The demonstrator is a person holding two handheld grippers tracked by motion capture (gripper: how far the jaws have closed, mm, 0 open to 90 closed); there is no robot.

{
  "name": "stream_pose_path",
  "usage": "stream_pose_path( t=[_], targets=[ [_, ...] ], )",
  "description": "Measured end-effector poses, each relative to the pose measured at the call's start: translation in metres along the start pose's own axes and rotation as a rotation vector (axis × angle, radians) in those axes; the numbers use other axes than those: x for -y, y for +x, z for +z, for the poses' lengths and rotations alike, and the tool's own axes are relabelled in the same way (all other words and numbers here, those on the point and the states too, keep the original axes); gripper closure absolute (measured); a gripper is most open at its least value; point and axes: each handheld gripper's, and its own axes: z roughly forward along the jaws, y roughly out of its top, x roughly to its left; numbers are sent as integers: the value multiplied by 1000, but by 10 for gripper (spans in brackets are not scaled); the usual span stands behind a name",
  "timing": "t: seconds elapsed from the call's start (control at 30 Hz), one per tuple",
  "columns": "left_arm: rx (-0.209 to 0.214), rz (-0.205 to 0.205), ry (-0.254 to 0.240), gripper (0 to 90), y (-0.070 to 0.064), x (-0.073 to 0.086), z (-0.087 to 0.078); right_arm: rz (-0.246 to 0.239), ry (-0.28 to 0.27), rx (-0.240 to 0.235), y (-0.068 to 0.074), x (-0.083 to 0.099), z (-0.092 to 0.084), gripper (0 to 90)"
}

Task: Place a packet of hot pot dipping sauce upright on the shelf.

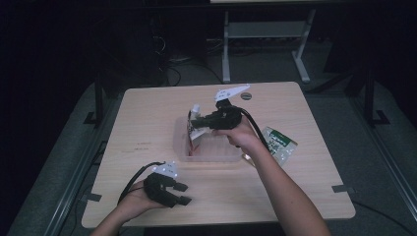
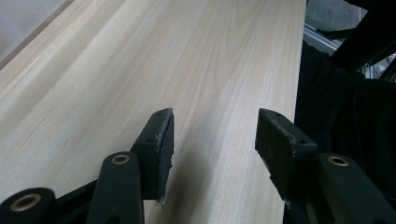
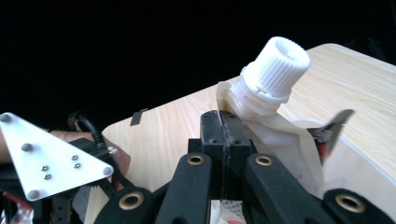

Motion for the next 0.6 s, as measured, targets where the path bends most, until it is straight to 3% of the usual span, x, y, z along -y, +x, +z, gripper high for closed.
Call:
stream_pose_path(
  t=[0.33, 0.6],
  targets=[
    [0, -1, 1, 467, 0, 0, 0, -9, 6, -36, 3, -1, 5, 899],
    [1, -4, 0, 468, 0, 0, 0, 17, -5, 16, -7, 0, 1, 898]
  ],
)
